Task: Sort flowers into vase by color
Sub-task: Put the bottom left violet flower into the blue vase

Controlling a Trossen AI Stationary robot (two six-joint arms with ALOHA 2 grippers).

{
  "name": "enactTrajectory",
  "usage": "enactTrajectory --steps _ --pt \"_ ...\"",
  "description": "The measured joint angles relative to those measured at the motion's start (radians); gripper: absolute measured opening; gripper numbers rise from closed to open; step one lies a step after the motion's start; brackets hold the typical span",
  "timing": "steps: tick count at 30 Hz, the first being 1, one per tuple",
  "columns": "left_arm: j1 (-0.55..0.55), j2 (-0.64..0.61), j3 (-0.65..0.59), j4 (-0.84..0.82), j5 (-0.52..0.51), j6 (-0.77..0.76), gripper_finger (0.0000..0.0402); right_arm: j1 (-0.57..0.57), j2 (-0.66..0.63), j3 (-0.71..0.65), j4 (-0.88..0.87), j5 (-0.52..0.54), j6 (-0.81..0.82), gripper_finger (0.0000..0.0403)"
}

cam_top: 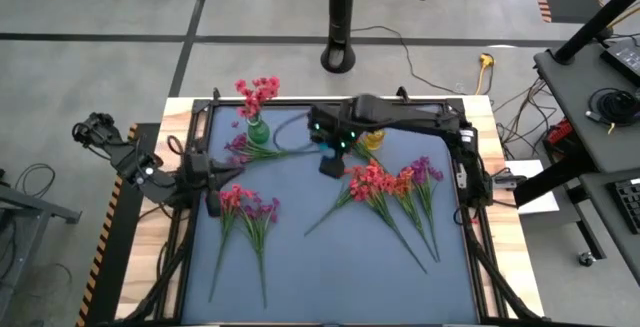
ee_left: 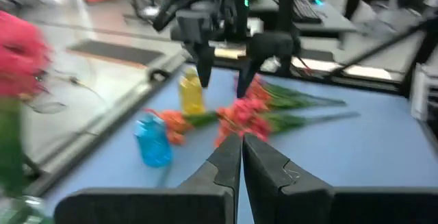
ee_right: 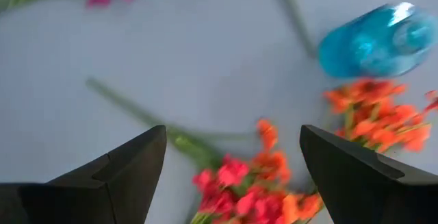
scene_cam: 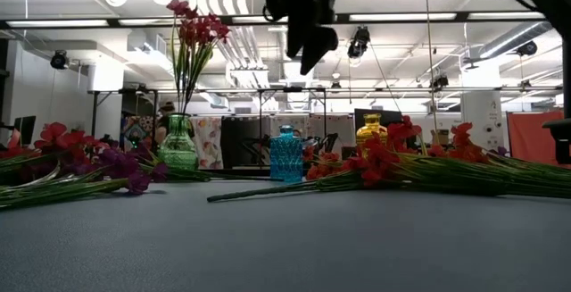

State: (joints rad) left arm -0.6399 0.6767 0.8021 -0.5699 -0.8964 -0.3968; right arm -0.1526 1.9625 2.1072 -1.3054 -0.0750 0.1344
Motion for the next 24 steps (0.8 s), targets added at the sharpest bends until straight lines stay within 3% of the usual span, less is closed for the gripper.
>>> enactTrajectory --steps 7,17,24 --pt "0.000 0.096 0.006 0.003 0.101 -0.124 0.0002 0.118 -0.171 -0.278 0.080 0.053 0.036 0.0326" --pt "-0.001 0.261 0.035 0.010 0.104 -0.255 0.0002 0.148 -0.398 -0.649 0.381 0.051 0.062 0.0327" --pt "-0.001 0.352 0.035 0.012 0.173 -0.416 0.0002 0.194 -0.481 -0.869 0.495 0.048 0.222 0.0325"
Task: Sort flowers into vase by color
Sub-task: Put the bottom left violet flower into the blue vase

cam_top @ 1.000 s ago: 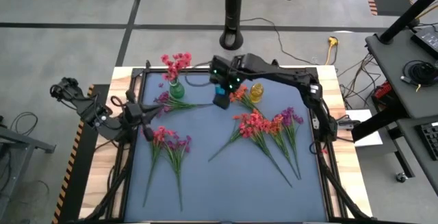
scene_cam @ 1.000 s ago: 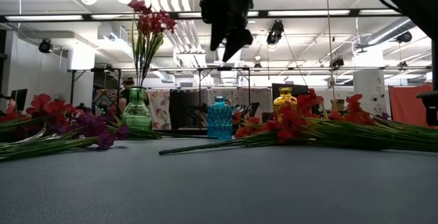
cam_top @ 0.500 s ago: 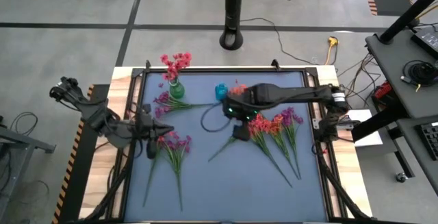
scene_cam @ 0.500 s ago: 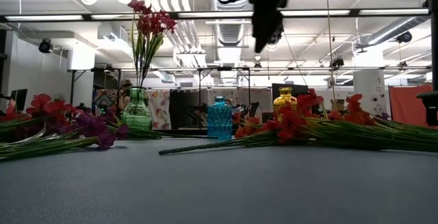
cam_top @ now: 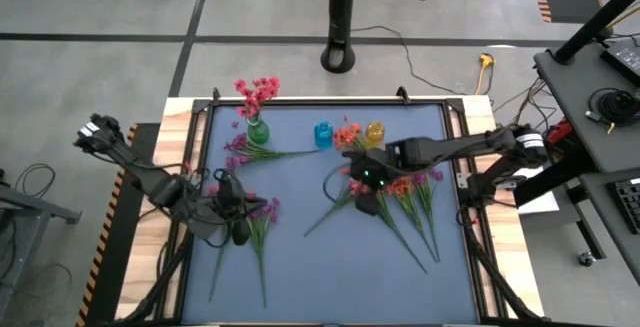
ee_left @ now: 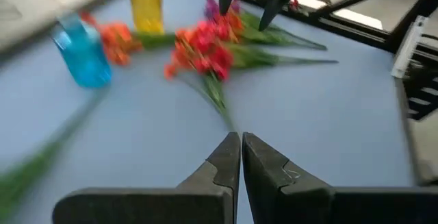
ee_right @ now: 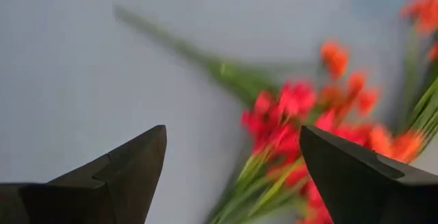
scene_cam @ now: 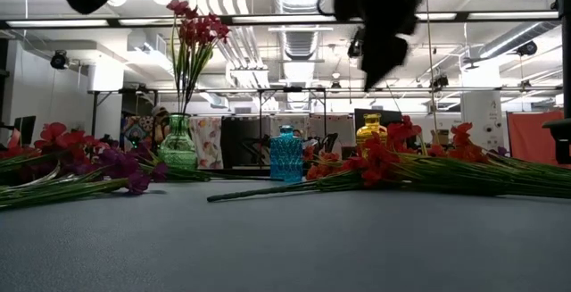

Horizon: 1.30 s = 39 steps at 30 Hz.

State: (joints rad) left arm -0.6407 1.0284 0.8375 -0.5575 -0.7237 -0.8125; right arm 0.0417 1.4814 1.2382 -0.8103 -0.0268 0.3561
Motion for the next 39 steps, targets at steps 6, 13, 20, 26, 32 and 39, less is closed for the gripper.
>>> enactTrajectory --steps 6,13,20,26,32,39 --pt "-0.002 0.072 0.000 0.005 0.174 -0.310 0.0002 0.127 -0.056 -0.121 -0.007 -0.044 0.119 0.0325" --pt "-0.002 0.203 0.001 -0.128 0.393 -0.658 0.0001 0.249 -0.108 -0.172 0.042 0.029 0.169 0.0325" --pt "-0.012 0.345 0.001 -0.316 0.721 -0.924 0.0001 0.278 -0.108 -0.141 0.068 0.049 0.157 0.0325" --pt "-0.016 0.399 0.001 -0.340 0.768 -0.929 0.0021 0.277 -0.104 -0.110 0.070 0.057 0.124 0.0325" --pt "-0.024 0.423 0.001 -0.373 0.767 -0.933 0.0055 0.276 -0.104 -0.099 0.071 0.057 0.102 0.0325" --pt "-0.027 0.458 0.001 -0.394 0.768 -0.958 0.0111 0.277 -0.104 -0.103 0.065 0.057 0.088 0.0325"
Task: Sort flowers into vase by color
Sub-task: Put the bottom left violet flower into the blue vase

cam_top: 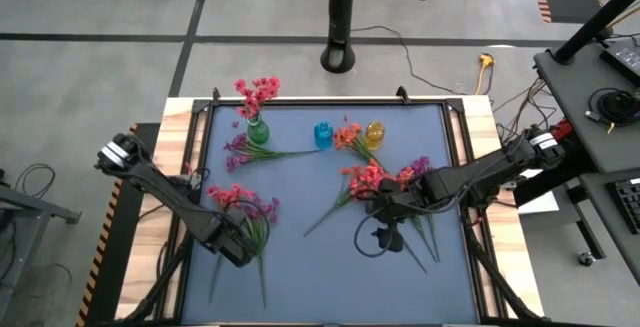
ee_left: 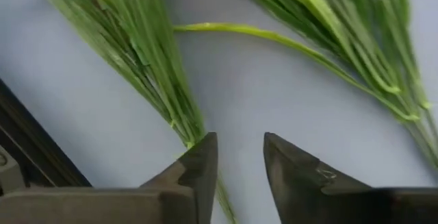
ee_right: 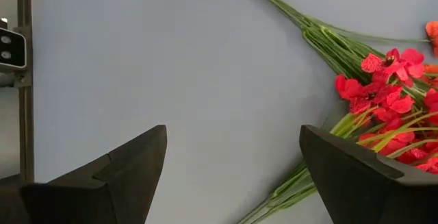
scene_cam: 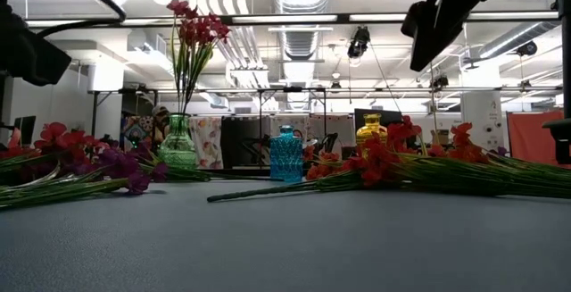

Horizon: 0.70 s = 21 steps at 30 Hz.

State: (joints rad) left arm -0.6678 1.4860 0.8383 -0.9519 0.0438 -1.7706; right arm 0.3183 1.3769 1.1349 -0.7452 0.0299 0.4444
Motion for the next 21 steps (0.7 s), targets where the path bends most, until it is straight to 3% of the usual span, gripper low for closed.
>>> enactTrajectory --steps 8,21 --pt "0.000 0.024 0.000 -0.009 0.009 -0.019 0.0151 0.000 0.000 -0.003 -0.001 0.000 -0.027 0.0325" --pt "0.000 0.027 0.000 0.117 0.025 0.010 0.0155 -0.001 0.000 -0.001 0.003 0.000 -0.039 0.0325"
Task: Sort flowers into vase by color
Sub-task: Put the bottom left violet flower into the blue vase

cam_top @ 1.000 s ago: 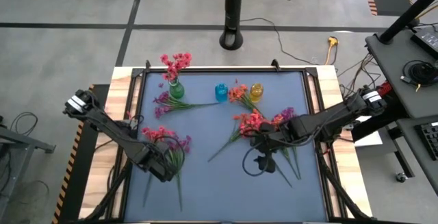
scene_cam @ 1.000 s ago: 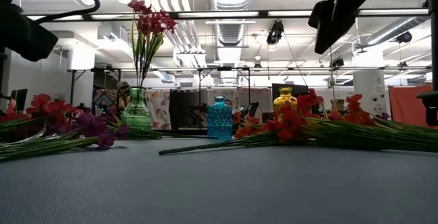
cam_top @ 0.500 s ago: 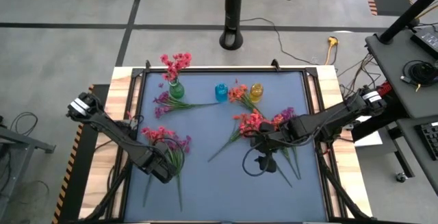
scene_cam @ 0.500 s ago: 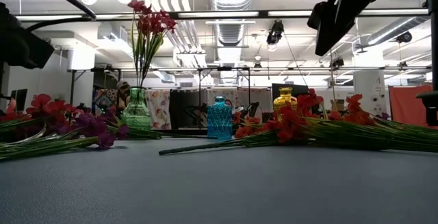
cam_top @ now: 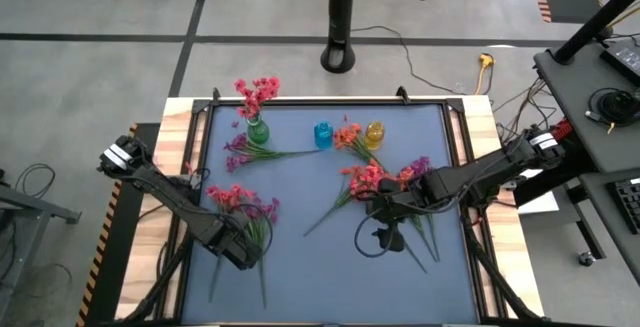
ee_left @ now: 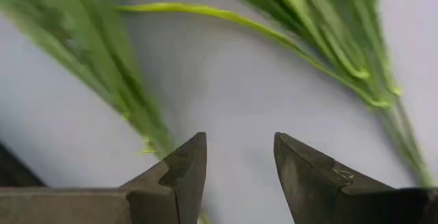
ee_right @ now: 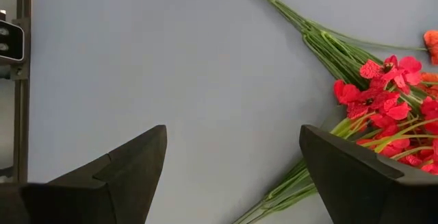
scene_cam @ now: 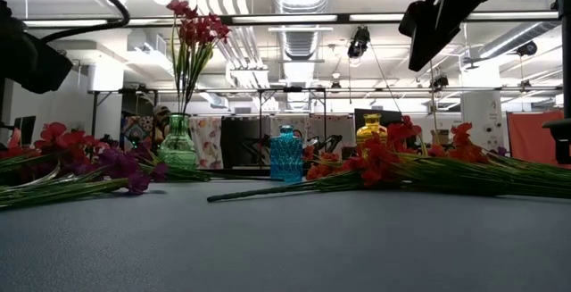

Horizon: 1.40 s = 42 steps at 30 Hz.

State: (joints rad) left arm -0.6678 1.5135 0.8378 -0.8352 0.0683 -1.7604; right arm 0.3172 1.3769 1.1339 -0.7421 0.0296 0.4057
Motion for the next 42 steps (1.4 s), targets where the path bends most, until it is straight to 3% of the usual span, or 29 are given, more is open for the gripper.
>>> enactTrajectory --steps 6,9,27,31,39,42 --pt "0.000 0.000 -0.001 0.230 -0.117 0.114 0.0155 0.000 0.000 0.000 0.000 0.000 -0.004 0.0325" --pt "0.001 0.005 0.000 0.261 -0.192 0.128 0.0155 0.000 0.000 0.000 0.000 0.000 -0.005 0.0325" --pt "0.002 0.172 0.032 0.284 -0.200 0.044 0.0212 -0.002 0.000 0.000 0.000 -0.001 -0.043 0.0325" --pt "0.001 0.205 0.070 0.228 -0.196 0.066 0.0178 -0.002 0.000 0.000 0.000 -0.001 -0.043 0.0325" --pt "0.002 0.247 0.150 0.103 -0.194 0.128 0.0031 -0.002 0.000 0.001 0.002 0.000 -0.053 0.0325" --pt "0.001 0.243 0.159 0.102 -0.206 0.139 0.0010 -0.002 0.000 0.001 0.009 0.000 -0.053 0.0325"
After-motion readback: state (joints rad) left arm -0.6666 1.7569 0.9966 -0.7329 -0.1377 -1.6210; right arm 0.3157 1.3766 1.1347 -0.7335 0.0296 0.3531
